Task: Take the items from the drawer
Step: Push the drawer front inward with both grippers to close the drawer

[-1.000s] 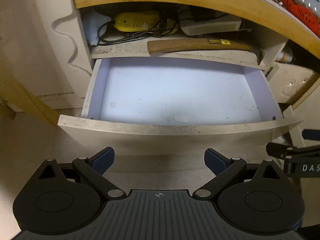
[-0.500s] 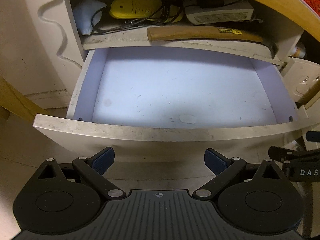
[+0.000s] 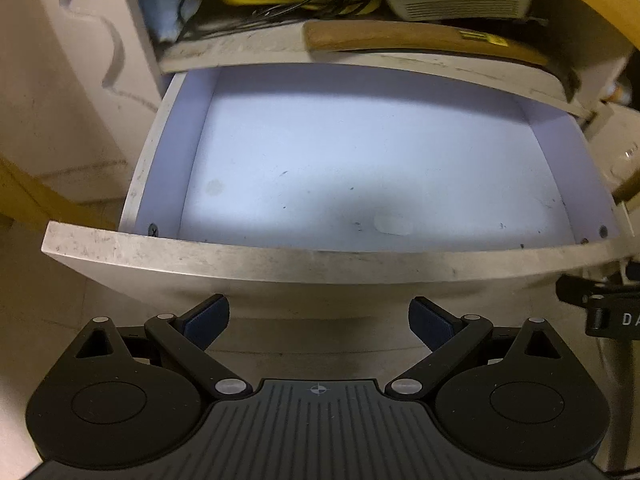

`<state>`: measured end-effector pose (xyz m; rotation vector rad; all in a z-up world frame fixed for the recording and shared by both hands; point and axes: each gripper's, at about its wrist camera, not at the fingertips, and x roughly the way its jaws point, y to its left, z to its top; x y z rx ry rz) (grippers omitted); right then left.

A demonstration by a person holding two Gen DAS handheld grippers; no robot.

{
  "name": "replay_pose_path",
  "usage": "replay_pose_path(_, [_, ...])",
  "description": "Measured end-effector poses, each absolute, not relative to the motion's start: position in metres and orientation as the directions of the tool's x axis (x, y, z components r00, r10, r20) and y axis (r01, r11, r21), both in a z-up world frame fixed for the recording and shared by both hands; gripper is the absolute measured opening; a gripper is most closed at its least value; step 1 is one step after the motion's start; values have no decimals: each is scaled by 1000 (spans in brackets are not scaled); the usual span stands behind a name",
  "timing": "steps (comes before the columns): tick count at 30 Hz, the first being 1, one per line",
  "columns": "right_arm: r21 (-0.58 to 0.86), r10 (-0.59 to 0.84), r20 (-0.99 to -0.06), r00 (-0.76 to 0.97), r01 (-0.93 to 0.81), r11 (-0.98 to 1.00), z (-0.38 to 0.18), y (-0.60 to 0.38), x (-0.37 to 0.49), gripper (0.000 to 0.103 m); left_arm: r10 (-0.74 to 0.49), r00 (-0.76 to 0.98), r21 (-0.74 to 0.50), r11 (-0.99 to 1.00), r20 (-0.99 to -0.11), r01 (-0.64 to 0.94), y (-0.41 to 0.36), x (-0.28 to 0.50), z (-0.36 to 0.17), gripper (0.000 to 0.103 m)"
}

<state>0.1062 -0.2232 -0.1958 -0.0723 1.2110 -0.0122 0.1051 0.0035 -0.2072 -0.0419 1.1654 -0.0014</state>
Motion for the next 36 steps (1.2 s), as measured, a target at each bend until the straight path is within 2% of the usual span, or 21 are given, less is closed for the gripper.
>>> replay_pose_path(15, [-60, -46, -938, 345, -30, 998, -198, -224, 114, 103, -25, 334, -42, 998, -942, -45, 4, 118, -206, 99])
replay_pose_path(36, [-52, -33, -900, 435, -32, 998, -201, -224, 176, 103, -10, 407, -30, 999, -914, -42, 7, 160, -201, 100])
